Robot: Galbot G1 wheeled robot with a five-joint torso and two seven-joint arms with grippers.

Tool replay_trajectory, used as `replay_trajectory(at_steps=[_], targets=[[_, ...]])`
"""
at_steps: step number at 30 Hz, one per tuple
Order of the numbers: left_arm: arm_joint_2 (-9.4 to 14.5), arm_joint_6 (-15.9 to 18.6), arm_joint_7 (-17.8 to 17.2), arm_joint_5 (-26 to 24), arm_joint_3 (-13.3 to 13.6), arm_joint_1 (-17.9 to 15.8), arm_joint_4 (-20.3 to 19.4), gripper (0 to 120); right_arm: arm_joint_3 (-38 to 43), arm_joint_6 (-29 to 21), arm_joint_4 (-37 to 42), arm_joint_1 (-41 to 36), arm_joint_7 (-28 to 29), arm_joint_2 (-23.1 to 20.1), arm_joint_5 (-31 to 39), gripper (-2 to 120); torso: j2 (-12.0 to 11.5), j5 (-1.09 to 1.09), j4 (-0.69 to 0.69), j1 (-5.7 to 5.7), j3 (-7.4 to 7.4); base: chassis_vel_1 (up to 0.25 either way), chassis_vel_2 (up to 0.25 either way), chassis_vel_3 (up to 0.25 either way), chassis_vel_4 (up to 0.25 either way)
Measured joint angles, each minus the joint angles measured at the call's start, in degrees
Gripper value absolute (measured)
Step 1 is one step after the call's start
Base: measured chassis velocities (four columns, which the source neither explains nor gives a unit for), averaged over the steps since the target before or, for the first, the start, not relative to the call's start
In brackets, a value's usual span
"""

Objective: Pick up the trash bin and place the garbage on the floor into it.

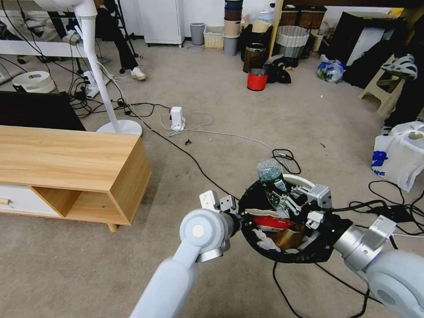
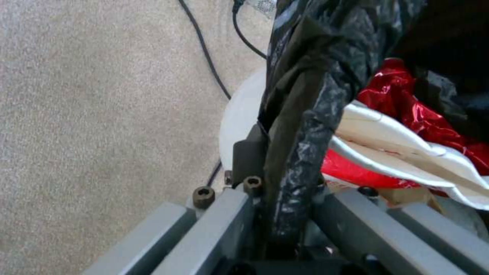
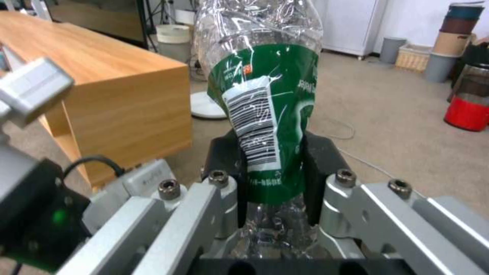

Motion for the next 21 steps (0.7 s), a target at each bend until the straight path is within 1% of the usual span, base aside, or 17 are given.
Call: replay_trajectory(at_steps=[6, 12, 21], targets=[[0.49, -0.01, 0.33, 0.16, -0.02, 0.45, -0.46, 0, 0.03, 0.91, -1.31, -0.58, -1.23, 1.47, -2.08, 19, 0.0, 0.0, 0.0, 0.0, 0.0, 0.0, 0.0, 0.0, 0.0], [0.8, -0.03, 0.51, 0.12, 0.59, 0.49, -0.53, 0, 0.2, 1.93, -2.92, -0.33, -1.69, 2.68, -3.48, 19, 0.0, 0.0, 0.0, 0.0, 0.0, 0.0, 0.0, 0.0, 0.0], [1.15, -0.05, 1.28, 0.29, 1.19, 0.83, -0.51, 0, 0.19, 2.38, -4.08, 1.05, -1.94, 2.71, -3.44, 19, 0.0, 0.0, -0.01, 0.0, 0.0, 0.0, 0.0, 0.0, 0.0]])
